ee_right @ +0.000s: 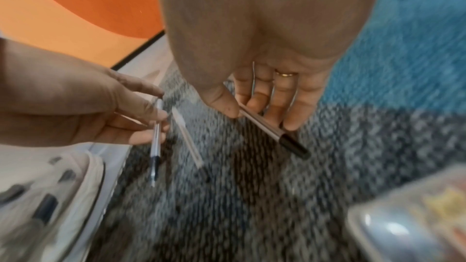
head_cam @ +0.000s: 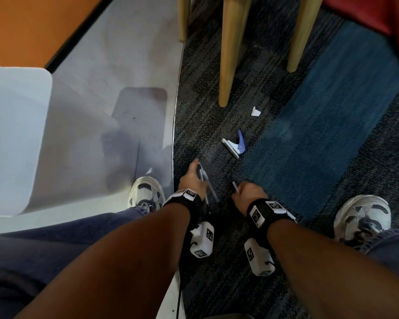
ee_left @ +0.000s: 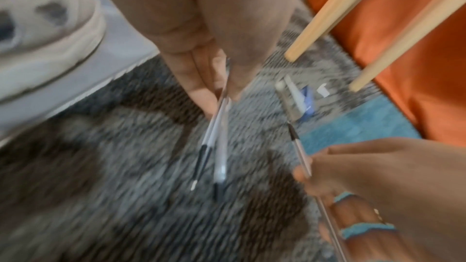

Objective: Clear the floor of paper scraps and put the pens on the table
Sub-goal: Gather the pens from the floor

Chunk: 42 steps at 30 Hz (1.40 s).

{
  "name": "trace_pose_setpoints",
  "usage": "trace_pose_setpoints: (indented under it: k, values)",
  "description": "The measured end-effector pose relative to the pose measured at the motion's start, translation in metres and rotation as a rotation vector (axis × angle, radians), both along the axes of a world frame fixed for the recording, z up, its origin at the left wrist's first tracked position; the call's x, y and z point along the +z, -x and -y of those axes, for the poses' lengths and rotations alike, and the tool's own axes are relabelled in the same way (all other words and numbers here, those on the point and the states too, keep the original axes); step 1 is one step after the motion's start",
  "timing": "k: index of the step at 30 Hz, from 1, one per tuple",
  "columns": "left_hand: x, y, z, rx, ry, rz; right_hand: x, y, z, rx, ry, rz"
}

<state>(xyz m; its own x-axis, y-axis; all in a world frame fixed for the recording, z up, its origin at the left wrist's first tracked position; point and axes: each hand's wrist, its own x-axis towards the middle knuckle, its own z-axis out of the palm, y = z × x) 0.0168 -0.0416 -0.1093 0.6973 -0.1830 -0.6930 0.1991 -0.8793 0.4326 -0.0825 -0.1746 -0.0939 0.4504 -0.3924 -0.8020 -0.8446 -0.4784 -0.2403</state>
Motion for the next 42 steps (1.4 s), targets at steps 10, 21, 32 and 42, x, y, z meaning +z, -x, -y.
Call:
trace_pose_setpoints:
  k: [10,21,32,42]
  values:
    - [0.095,-0.030,0.032,-0.051,0.124,0.189,0.094,0.000,0.038,-0.050,0.117,0.172]
    - [0.272,-0.001,0.078,0.108,0.742,0.084,0.251,-0.006,0.068,-0.191,0.320,0.566]
    - [0.407,-0.021,0.133,-0.099,0.923,0.504,0.388,-0.035,0.132,-0.345,0.472,1.004]
    - [0.483,-0.102,0.194,-0.085,0.905,0.790,0.454,-0.108,0.167,-0.241,0.626,1.316]
